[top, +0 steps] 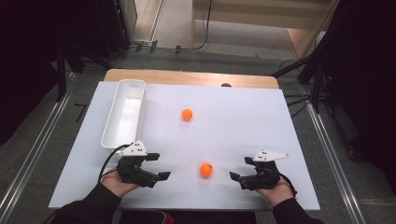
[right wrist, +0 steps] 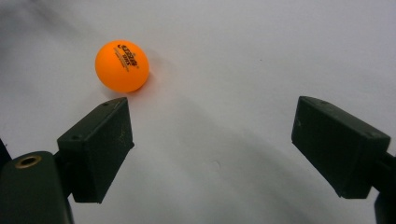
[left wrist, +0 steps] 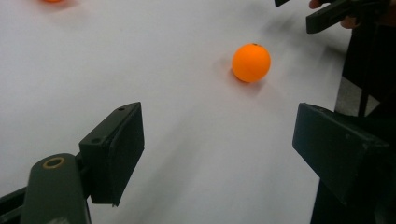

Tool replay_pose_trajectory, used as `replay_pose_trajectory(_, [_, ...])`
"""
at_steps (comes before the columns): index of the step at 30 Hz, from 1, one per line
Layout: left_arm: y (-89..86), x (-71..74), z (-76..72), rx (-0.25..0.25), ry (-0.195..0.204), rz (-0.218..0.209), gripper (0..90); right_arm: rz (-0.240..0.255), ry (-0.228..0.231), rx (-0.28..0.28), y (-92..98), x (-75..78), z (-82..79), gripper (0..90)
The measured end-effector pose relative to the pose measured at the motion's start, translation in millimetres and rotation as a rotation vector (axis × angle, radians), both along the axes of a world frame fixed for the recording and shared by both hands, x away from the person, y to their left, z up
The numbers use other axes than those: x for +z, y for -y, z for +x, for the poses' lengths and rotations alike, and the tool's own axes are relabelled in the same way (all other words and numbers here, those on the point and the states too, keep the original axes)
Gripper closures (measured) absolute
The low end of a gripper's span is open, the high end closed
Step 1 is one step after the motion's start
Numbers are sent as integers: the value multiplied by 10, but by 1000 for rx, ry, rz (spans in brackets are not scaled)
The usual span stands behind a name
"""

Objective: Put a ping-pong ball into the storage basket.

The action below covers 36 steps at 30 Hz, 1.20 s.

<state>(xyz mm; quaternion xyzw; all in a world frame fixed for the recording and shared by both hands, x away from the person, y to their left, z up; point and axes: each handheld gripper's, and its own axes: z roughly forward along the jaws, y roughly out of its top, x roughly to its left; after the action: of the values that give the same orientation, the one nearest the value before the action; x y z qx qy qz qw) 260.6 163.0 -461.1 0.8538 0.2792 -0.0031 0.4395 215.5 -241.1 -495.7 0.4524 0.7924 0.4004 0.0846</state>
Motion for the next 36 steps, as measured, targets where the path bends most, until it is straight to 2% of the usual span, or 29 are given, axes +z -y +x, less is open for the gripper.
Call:
replay_pose_trajectory(4, [26, -1, 46, 17, -13, -20, 108, 0, 0, 1, 3, -1, 0, 111])
replay_pose_trajectory(5, [26, -1, 46, 17, -13, -20, 47, 0, 0, 1, 3, -1, 0, 111])
replay_pose_trajectory(6, [49, -12, 66, 15, -30, -22, 0, 0, 0, 1, 3, -1, -1, 111])
replay_pose_trajectory(8, [63, -14, 75, 8, -25, -7, 0, -3, 1, -1, 1, -2, -2, 111])
replay_pose_trajectory(14, [114, 15, 98, 2, 0, -4, 0, -4, 1, -2, 1, -2, -2, 111])
replay_pose_trajectory(19, [156, 72, 149, 6, 5, -16, 0, -7, 1, 1, 3, -3, -3, 111])
replay_pose_trajectory(29, [288, 103, 228, -14, 14, -12, 0, -8, 8, -6, 10, -4, 2, 111])
replay_pose_trajectory(32, [355, 120, 248, -27, 19, -27, 0, -11, 6, -6, 10, -5, 2, 111])
replay_pose_trajectory(36, [407, 136, 254, -34, 27, -24, 0, -13, 3, -9, 10, -6, 1, 111])
